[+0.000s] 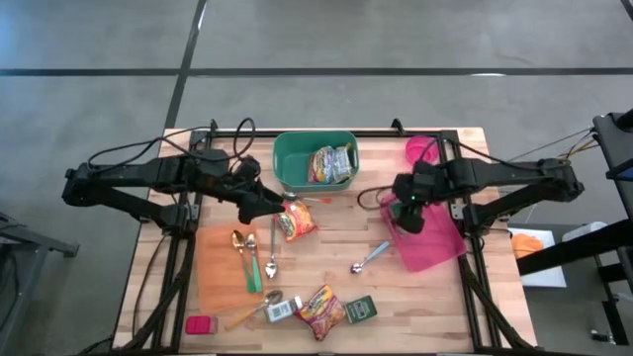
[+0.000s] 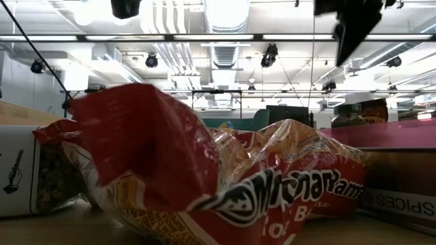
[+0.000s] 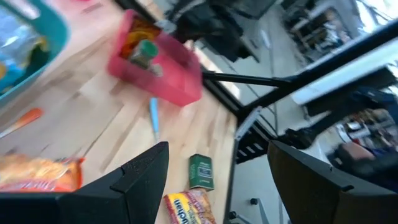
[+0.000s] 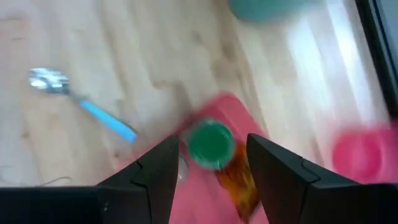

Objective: Pick & Place Food Item
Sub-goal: Put the light blue spoon into the orange bin

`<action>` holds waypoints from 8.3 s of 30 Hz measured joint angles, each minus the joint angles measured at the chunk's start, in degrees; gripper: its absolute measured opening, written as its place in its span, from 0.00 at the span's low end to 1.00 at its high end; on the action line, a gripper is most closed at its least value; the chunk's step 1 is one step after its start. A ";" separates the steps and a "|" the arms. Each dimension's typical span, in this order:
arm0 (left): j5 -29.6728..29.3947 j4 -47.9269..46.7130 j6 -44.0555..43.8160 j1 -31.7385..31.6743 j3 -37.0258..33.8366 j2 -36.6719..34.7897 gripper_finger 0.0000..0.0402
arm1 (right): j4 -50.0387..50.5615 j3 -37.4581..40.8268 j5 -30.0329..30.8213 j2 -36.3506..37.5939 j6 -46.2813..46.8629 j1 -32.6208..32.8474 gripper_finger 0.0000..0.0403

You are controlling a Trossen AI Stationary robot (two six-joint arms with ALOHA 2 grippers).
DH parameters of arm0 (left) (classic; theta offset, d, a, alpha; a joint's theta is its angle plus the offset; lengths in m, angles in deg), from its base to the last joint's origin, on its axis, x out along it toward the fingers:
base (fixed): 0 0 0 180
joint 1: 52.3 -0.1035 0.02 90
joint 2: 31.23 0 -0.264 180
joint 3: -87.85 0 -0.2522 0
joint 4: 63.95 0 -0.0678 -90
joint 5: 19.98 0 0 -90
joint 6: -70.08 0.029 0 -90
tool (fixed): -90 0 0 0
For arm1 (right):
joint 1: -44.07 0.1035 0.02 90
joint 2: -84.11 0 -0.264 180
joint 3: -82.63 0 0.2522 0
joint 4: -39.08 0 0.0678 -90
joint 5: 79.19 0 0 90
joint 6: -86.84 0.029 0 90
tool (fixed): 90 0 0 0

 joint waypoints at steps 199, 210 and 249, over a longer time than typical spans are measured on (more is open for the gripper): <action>-14.14 -20.41 -68.46 33.16 -17.20 2.22 0.06 | -58.48 -9.51 6.73 -7.61 -5.61 4.09 0.46; -11.38 -17.98 -72.43 33.97 -21.44 11.74 0.06 | -57.13 -8.97 6.59 -7.53 -4.03 4.73 0.46; -9.48 -4.21 -70.70 33.70 -21.64 26.62 0.11 | -57.20 -8.97 6.53 -7.57 -2.56 7.24 0.46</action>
